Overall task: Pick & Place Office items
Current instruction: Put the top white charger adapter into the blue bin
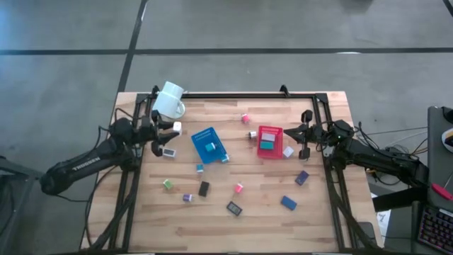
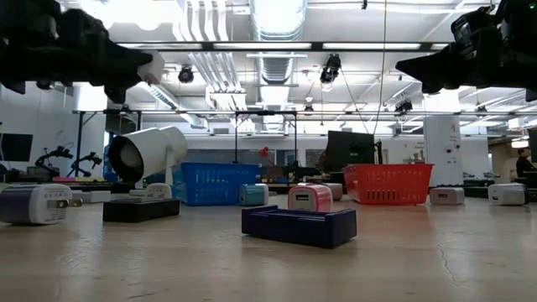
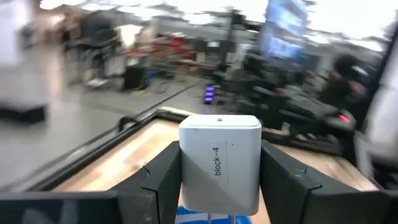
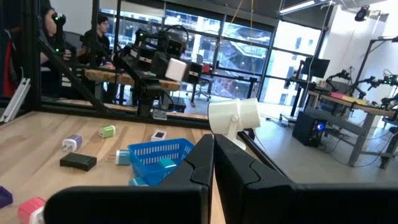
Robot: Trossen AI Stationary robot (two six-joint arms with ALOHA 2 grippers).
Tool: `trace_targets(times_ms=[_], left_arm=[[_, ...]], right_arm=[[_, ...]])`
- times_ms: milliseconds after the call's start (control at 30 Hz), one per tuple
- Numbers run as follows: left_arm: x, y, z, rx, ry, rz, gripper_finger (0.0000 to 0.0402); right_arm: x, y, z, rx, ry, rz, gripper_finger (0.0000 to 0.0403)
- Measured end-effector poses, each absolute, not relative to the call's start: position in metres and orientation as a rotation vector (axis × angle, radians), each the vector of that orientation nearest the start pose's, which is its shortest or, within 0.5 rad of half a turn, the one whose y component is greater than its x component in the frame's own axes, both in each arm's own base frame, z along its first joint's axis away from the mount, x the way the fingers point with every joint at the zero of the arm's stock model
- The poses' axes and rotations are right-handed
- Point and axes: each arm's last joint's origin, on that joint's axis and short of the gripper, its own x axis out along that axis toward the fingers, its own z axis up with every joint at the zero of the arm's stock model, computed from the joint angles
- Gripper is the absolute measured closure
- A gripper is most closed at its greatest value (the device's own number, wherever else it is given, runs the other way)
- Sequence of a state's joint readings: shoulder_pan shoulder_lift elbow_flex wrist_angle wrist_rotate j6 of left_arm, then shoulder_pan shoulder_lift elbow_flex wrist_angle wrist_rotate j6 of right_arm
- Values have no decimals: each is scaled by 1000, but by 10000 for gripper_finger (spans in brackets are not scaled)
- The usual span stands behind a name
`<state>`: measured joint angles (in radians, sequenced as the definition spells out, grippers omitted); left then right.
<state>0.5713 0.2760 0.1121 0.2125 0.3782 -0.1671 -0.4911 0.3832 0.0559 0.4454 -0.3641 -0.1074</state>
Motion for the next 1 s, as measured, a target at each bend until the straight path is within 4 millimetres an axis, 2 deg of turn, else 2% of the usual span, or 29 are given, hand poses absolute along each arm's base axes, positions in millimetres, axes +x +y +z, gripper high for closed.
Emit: trace_targets(times_ms=[200, 367, 633, 767, 1000], left_arm=[[112, 61, 212, -226, 23, 244, 229], [138, 73, 215, -281, 164, 236, 229], [193, 85, 190, -260, 450, 183, 229], [219, 88, 178, -254, 537, 145, 229], [245, 98, 152, -256, 673, 193, 229]], right_arm=[[111, -48, 191, -157, -101, -132, 394], [111, -48, 192, -158, -103, -132, 394], [111, -48, 192, -166, -103, -133, 394], [111, -48, 192, -166, -102, -132, 394], [111, -48, 191, -165, -100, -132, 394]])
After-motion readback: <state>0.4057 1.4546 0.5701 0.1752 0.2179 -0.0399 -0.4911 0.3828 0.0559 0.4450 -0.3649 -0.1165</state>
